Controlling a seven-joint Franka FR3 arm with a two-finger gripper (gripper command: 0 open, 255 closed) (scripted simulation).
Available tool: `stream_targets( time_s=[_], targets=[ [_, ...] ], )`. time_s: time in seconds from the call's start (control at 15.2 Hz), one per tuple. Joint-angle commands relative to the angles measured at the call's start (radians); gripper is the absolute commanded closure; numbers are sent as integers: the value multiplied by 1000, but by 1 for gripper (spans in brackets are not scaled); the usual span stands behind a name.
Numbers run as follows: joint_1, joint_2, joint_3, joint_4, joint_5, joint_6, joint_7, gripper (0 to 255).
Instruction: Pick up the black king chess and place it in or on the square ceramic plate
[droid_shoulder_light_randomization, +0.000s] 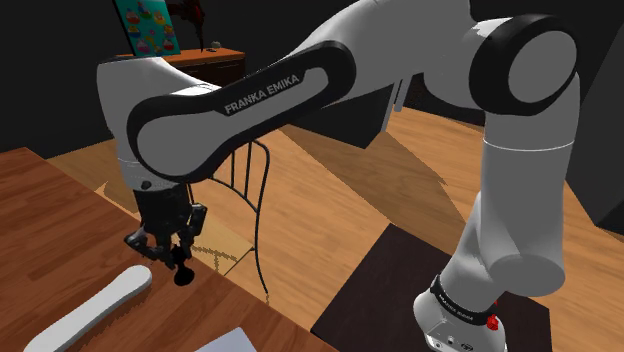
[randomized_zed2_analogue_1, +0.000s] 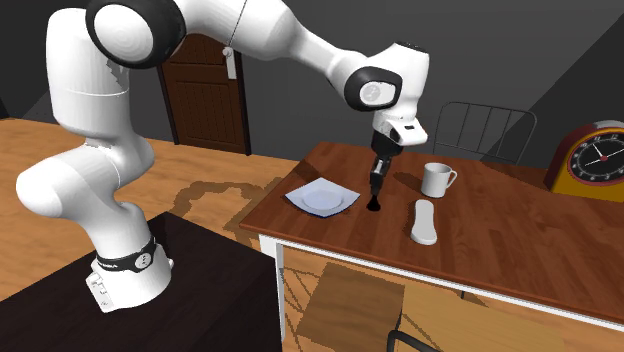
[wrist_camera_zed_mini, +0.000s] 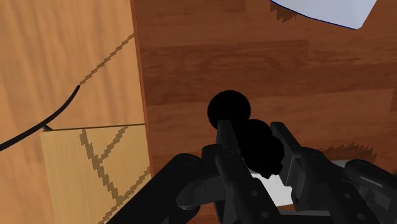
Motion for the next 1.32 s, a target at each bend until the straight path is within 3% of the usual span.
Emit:
stream_targets(
  time_s=[0.0,0.86,1.25],
  targets=[
    [7,-21,9,-19,8,1,15,255],
    [120,-228,130,-263,109,86,215,255],
    [155,-235,157,-311,113,135,272,255]
  ],
)
